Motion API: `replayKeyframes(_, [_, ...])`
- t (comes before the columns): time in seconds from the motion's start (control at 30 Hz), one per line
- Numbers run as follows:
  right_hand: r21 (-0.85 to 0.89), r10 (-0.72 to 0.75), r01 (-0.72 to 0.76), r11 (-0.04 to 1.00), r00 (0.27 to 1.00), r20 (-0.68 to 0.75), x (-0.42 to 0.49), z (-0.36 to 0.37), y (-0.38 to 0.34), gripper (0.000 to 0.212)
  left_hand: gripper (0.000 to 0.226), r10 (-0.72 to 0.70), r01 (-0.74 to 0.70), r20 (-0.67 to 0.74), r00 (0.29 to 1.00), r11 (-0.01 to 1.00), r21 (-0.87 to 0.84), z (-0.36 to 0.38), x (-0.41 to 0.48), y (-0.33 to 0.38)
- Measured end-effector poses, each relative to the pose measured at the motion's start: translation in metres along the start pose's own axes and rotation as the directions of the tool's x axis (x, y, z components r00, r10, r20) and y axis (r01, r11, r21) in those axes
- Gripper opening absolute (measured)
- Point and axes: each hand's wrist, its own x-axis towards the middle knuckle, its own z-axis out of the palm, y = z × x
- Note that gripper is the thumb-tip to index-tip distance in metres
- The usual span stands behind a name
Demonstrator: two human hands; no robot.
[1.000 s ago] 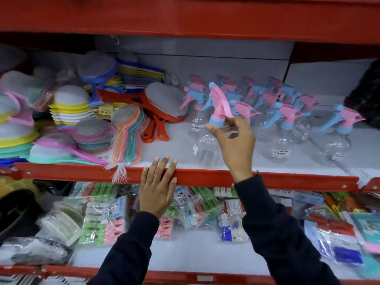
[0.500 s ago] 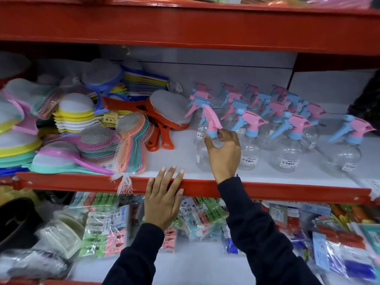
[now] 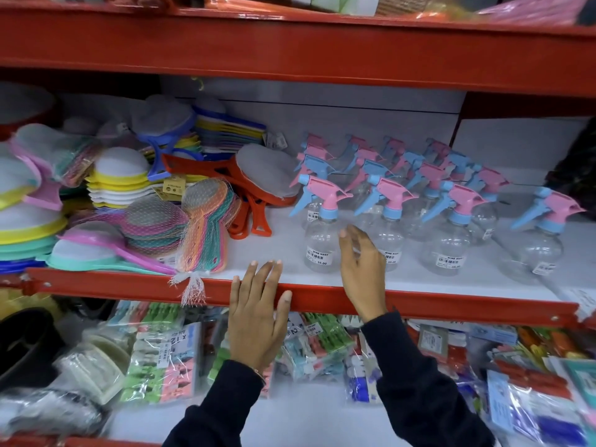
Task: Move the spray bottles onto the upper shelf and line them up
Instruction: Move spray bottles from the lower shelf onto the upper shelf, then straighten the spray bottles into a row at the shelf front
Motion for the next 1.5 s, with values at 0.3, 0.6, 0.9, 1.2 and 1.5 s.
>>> replayKeyframes(0.3, [-0.129, 0.035, -0.023, 0.991, 0.995, 0.089, 0.003, -0.007, -0.004, 0.036, 0.057, -0.092, 0.099, 0.329, 0.940, 0.995, -0.002, -0.002, 0.066, 0.031])
replayKeyframes(0.6, [-0.101, 0.061, -0.047, 0.994, 0.988, 0.142, 0.004, -0.012, -0.003, 0.031, 0.055, -0.125, 0.129, 0.362, 0.924, 0.992, 0.011, -0.004, 0.072, 0.035])
replayKeyframes(0.9, [0.038, 0.120, -0.119, 0.992, 0.993, -0.018, 0.013, -0.082, 0.031, 0.045, 0.041, 0.093, -0.038, 0.085, 0.992, 0.862, -0.505, 0.014, 0.054, 0.100])
replayKeyframes(1.2, [-0.051, 0.204, -0.199, 0.979, 0.969, 0.141, 0.035, -0.100, 0.032, 0.042, 0.073, 0.037, 0.255, 0.547, 0.836, 0.857, -0.448, 0.050, 0.089, 0.124])
replayKeyframes(1.5, [0.186, 0.053, -0.049, 0.981, 0.998, -0.016, 0.018, -0.130, 0.044, 0.058, 0.050, -0.083, 0.137, 0.119, 0.989, 0.799, -0.585, 0.050, 0.064, 0.152])
